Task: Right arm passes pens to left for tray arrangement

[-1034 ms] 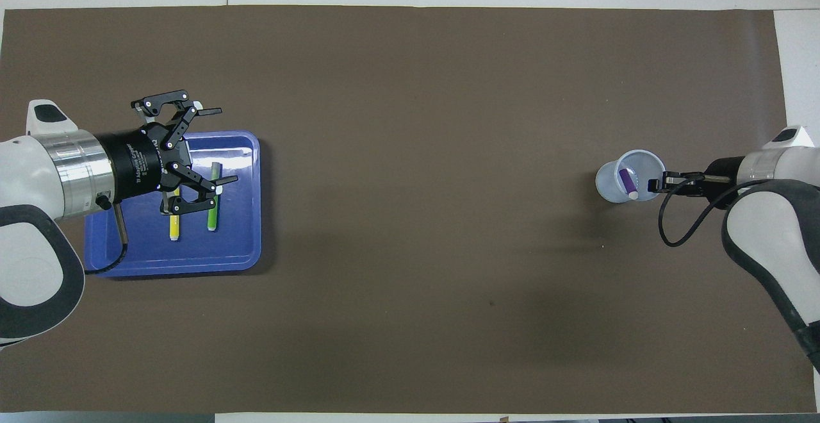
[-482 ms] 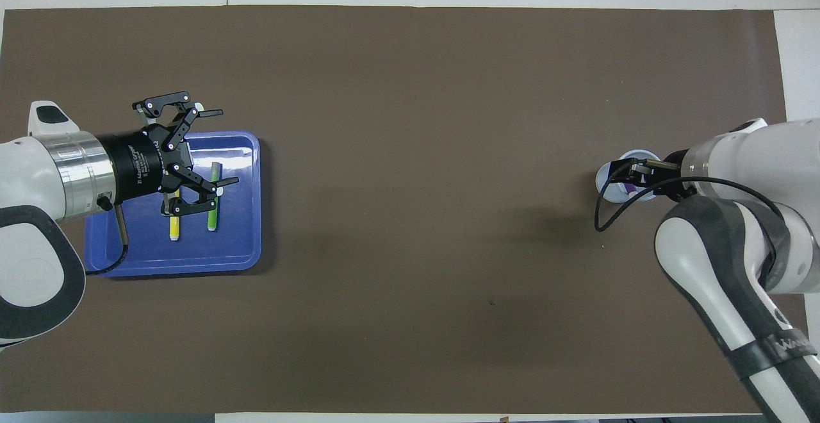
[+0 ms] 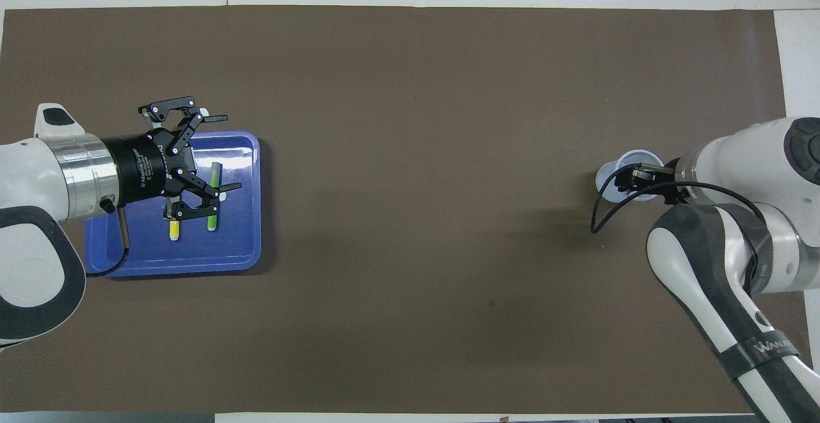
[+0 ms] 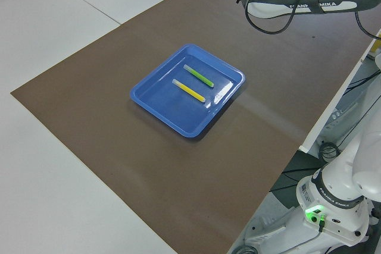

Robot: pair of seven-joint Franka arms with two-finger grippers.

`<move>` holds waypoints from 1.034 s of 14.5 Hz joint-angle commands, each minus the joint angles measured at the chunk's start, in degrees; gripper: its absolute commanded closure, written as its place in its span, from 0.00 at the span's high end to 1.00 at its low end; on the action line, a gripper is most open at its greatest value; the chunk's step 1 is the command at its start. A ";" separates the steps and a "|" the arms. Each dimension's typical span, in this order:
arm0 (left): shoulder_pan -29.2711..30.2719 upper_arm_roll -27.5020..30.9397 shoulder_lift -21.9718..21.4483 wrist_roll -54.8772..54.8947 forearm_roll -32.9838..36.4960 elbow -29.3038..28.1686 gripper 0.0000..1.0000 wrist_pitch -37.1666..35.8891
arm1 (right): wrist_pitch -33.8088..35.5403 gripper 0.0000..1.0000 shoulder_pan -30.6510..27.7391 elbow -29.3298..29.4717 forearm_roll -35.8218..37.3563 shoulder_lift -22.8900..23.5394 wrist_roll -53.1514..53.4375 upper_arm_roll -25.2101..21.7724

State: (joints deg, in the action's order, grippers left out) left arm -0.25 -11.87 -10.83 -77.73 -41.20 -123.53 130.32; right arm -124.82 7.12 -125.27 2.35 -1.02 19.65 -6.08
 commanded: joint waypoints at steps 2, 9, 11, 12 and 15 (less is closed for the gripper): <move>-0.45 0.10 -3.14 -0.23 0.24 -2.33 1.00 -4.19 | 0.63 0.81 -0.27 -0.23 1.43 -0.12 1.26 0.28; -0.71 0.09 -3.58 -0.14 1.21 -3.04 1.00 -4.73 | -0.16 0.48 -0.27 -0.94 1.43 -0.30 1.26 1.07; -0.71 0.09 -3.58 -0.14 1.21 -3.04 1.00 -4.64 | -0.60 0.39 -0.27 -0.94 1.43 -0.21 1.09 1.07; -0.71 0.09 -3.58 -0.14 1.21 -3.04 1.00 -4.72 | -0.60 0.32 -0.27 -0.85 1.43 -0.21 1.09 1.07; -0.71 0.09 -3.58 -0.14 1.21 -3.12 1.00 -4.64 | -0.69 0.00 -0.27 -0.67 1.34 -0.12 1.09 1.51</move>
State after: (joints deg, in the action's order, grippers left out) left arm -0.52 -12.17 -12.60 -77.69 -40.79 -124.96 126.16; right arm -124.87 7.19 -125.78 2.37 -0.97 19.68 -5.38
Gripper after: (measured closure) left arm 0.000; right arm 0.749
